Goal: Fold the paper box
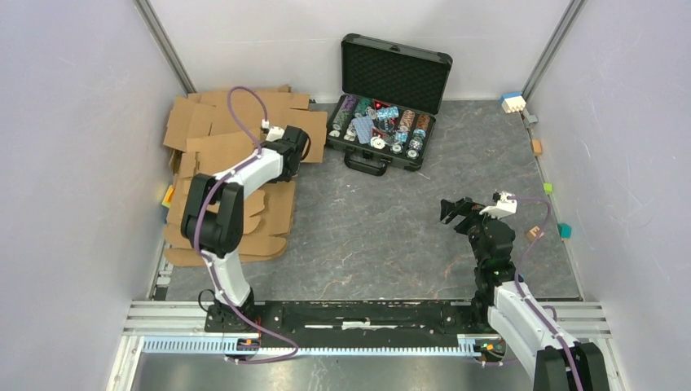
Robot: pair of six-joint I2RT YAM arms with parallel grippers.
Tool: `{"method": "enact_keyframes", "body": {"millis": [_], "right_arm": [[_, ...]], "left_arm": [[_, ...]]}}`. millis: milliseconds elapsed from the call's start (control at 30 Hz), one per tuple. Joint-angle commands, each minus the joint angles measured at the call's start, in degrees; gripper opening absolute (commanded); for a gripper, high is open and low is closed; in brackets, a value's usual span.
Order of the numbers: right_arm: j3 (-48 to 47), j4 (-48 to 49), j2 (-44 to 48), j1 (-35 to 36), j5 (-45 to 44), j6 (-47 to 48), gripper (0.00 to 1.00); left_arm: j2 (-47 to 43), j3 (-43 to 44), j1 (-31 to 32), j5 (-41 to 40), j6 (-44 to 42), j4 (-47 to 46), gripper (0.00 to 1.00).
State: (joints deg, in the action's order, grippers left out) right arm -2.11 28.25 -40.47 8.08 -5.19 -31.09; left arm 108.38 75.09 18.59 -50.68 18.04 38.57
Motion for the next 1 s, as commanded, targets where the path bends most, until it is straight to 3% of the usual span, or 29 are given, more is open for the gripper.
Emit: {"method": "enact_keyframes", "body": {"millis": [0,333,600,633,667,767,833,967], "right_arm": [[0.2,2.6,0.2,-0.2,0.5,-0.9,0.99],[-0.2,2.1,0.6,-0.2,0.8,-0.8,0.99],[-0.2,1.9,1.0,-0.2,0.8,-0.7,0.98],[-0.1,2.0,0.8,-0.2,0.9,-0.7,0.98],[-0.2,2.4,0.4,-0.2,1.5,-0.6,0.98],[-0.5,3.5,-2.0,-0.2,3.7,-0.2,0.98],[-1.5,3.2,-4.4,-0.2,5.0,0.0,0.98],[-4.2,0.8,-7.7,-0.2,7.7,1.1,0.98]], "left_arm": [[-10.8,-0.2,4.3,-4.3,6.4,2.9,0.02],[-21.4,1.9,15.5,22.3,16.6,7.9,0.02],[-21.7,-2.9,31.5,41.3,22.3,-6.8,0.07],[-20.8,-2.6,33.2,43.6,22.5,-9.4,0.11],[-19.6,-2.2,34.8,46.3,21.8,-11.5,0.26],[-18.2,-2.5,36.3,53.4,19.7,-18.1,0.89],[-18.8,-2.5,35.6,55.1,18.3,-18.9,1.00],[-20.7,-3.4,30.8,57.8,15.8,-18.0,0.98]]}}
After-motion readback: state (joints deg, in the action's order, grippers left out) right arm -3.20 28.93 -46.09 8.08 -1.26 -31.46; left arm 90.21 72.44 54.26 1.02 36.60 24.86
